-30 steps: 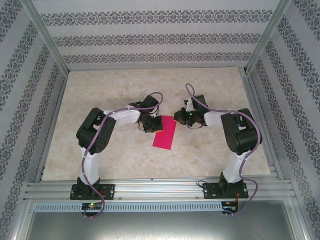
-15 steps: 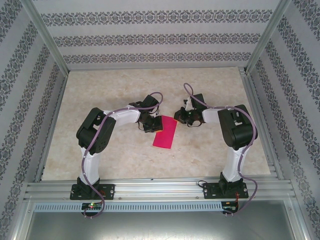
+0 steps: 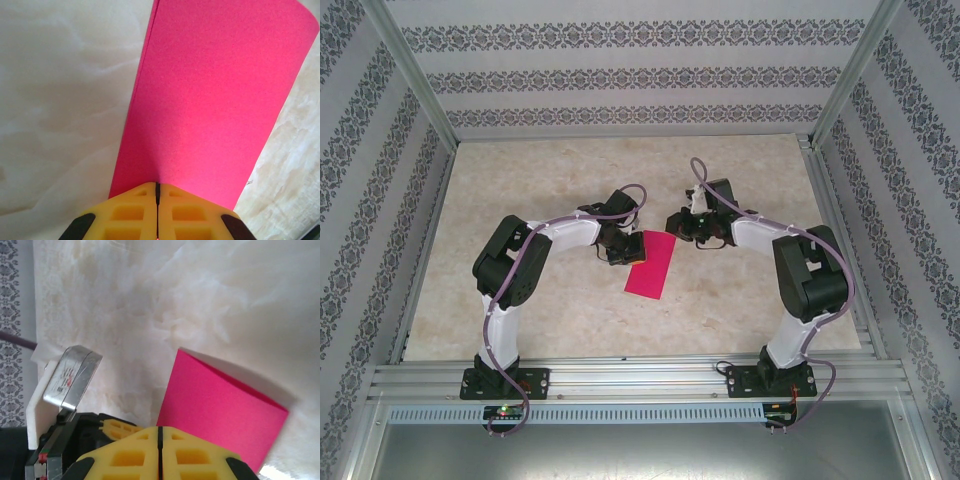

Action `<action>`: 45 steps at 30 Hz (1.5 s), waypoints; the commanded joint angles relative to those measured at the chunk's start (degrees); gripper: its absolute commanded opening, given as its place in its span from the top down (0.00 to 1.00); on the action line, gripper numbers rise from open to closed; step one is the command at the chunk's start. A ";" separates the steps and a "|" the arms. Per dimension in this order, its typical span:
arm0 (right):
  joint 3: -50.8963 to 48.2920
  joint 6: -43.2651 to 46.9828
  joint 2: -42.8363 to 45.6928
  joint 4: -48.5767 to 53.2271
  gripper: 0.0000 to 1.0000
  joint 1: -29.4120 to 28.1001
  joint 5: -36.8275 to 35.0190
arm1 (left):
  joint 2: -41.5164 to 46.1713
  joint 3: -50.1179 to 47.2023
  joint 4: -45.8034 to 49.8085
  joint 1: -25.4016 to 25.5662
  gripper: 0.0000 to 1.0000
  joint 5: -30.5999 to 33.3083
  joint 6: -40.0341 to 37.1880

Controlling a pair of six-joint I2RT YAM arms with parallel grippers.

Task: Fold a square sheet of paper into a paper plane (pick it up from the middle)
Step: First fold in half a square sheet of paper at the center of the table.

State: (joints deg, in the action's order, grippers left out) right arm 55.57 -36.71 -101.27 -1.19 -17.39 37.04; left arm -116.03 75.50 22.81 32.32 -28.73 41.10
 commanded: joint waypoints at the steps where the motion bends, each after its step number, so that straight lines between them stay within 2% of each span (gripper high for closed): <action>1: -3.57 -0.95 -1.60 -1.99 0.92 -1.65 1.42 | -0.16 1.05 1.88 0.81 0.92 -0.30 -1.02; 11: -7.23 -0.94 -6.73 -6.04 0.93 -2.32 -0.61 | -0.25 1.20 1.96 0.82 0.92 -0.51 -0.93; 13: -7.00 -0.14 -6.19 -5.04 0.92 -2.16 -0.50 | -0.13 1.42 2.24 0.82 0.92 -0.32 -1.15; 18: -5.40 1.12 -0.90 -3.60 0.92 -1.97 5.80 | 0.00 1.31 2.33 0.83 0.92 -0.51 -1.31; 23: -8.75 -0.26 2.01 -4.83 0.92 -2.63 5.36 | 0.03 1.18 2.07 0.87 0.92 -0.74 -1.36; 29: -11.27 -0.94 -0.28 -6.63 0.92 -4.80 2.88 | -0.04 1.18 1.84 0.82 0.91 -0.81 -1.29; 33: -11.27 1.47 -2.00 -3.40 0.92 -5.11 0.29 | 0.27 1.14 2.24 0.82 0.91 -0.55 -1.64; 38: -10.34 2.98 -2.33 -1.57 0.91 -4.94 0.81 | 0.57 1.48 1.93 0.82 0.91 -1.67 -1.25; 41: -9.01 4.27 0.71 1.82 0.90 -5.08 0.41 | 2.32 1.58 0.67 0.82 0.90 -3.35 -0.10; 45: -8.46 4.38 5.50 4.17 0.89 -5.40 1.81 | 4.61 2.28 2.20 0.82 0.88 -2.23 -0.63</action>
State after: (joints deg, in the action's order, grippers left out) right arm 45.45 -34.22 -99.81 -0.21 -22.39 38.59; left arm -115.35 75.59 23.33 32.32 -30.46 40.73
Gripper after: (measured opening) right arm 0.106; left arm 0.114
